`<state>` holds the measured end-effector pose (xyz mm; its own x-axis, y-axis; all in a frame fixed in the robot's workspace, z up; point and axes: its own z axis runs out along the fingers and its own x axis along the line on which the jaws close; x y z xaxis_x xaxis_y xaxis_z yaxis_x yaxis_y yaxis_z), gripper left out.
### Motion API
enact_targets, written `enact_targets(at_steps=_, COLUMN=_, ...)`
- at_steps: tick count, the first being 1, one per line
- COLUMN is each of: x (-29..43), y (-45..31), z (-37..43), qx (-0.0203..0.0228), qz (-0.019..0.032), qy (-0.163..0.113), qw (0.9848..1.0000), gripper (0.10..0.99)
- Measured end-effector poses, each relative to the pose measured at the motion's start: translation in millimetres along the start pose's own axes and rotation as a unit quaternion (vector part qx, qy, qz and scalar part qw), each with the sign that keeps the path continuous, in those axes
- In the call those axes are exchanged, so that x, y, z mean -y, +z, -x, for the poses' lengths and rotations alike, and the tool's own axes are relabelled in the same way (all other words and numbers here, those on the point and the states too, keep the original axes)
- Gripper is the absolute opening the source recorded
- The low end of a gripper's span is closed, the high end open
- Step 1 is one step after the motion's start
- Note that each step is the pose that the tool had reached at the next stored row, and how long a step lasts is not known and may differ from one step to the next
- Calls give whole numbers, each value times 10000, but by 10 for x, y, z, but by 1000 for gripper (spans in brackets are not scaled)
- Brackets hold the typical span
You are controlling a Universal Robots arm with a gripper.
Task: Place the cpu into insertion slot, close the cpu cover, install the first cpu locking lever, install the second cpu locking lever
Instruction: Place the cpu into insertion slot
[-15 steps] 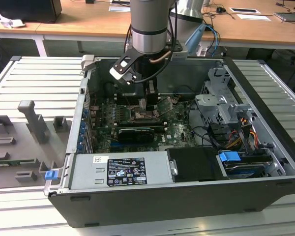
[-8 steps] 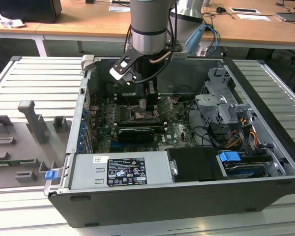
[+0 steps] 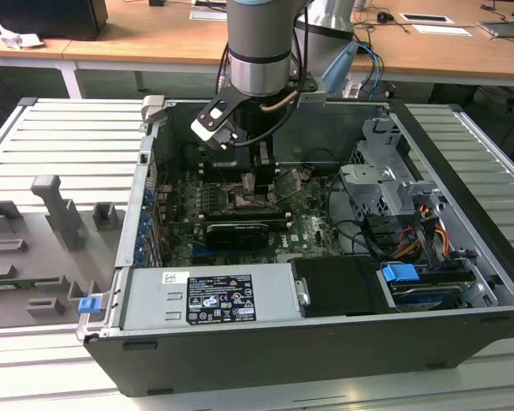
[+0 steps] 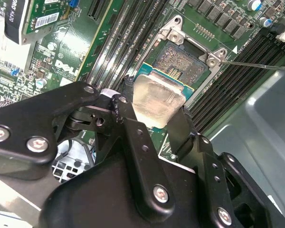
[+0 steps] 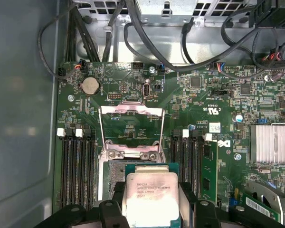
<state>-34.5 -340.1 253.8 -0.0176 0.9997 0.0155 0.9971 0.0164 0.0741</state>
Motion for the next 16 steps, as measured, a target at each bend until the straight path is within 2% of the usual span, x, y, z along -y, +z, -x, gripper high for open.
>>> enact_targets(at_steps=11, x=2, y=18, z=-5, qx=-1, qz=1, qy=2, qw=10000, gripper=525)
enact_targets(at_steps=16, x=4, y=69, z=-73, qx=2, qz=1, qy=49, qw=10000, gripper=525)
